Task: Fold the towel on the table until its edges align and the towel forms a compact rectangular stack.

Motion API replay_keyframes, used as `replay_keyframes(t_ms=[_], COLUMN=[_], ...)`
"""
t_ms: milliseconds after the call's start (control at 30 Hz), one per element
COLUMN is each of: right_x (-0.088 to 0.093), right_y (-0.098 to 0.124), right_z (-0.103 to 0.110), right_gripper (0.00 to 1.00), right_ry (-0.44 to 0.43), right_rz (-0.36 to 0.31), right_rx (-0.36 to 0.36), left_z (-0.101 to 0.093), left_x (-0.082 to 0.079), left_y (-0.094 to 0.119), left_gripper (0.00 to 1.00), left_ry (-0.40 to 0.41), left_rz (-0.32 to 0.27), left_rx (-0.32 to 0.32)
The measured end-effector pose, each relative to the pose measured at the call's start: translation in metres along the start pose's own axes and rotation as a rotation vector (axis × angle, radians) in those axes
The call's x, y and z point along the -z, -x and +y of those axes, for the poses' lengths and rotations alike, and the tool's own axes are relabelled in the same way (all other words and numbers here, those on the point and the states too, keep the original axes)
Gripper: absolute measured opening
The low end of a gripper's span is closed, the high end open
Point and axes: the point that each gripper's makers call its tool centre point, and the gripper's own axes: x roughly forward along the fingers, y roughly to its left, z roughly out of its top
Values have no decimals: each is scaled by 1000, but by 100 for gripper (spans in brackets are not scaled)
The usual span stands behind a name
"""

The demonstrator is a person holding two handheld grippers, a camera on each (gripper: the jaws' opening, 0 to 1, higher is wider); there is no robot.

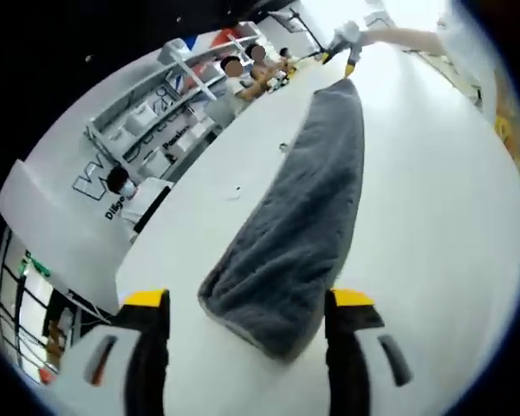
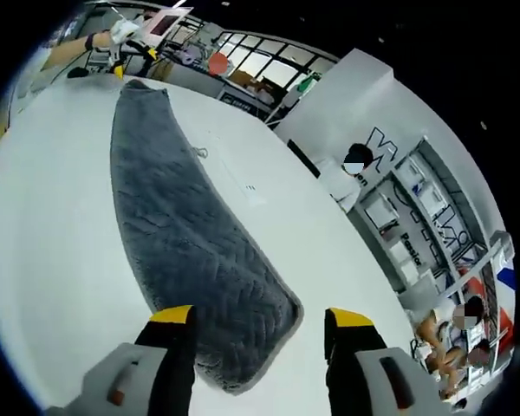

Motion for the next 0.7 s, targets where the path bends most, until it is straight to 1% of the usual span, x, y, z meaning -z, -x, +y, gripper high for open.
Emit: replay_keyframes(t_ms=[67, 167, 233, 333, 433, 533, 600, 700], right_x=[-3, -6, -6, -8, -8, -10, -12, -15], right_y=[7, 13, 16, 21, 25, 32, 36, 42], right_z=[5, 10, 13, 19, 23, 28, 31, 37], right_gripper=[66, 68, 69, 70, 73, 74, 75, 82], right_ry=[-8, -20, -23, -32, -40, -41, -44, -63], right_rz=[-18, -37, -45, -58, -67, -78, -89, -107], right_rx=[-4, -6, -8, -11, -20, -21, -24, -29], left_z=[-5, -10, -15, -18, -23, -30, -34, -39], left_x=[-4, -8, -9, -11, -12, -14, -17, -19], left_y=[5, 10, 12, 16, 20, 26, 30, 36], left_gripper=[84, 87, 89, 91, 96, 96, 97, 98], left_ry=[20, 45, 49, 50, 84, 95, 126, 156], left_rz=[-31, -59, -67, -77, -92, -112, -135, -149], left_rx=[14, 25, 35, 30, 35, 38, 43, 50])
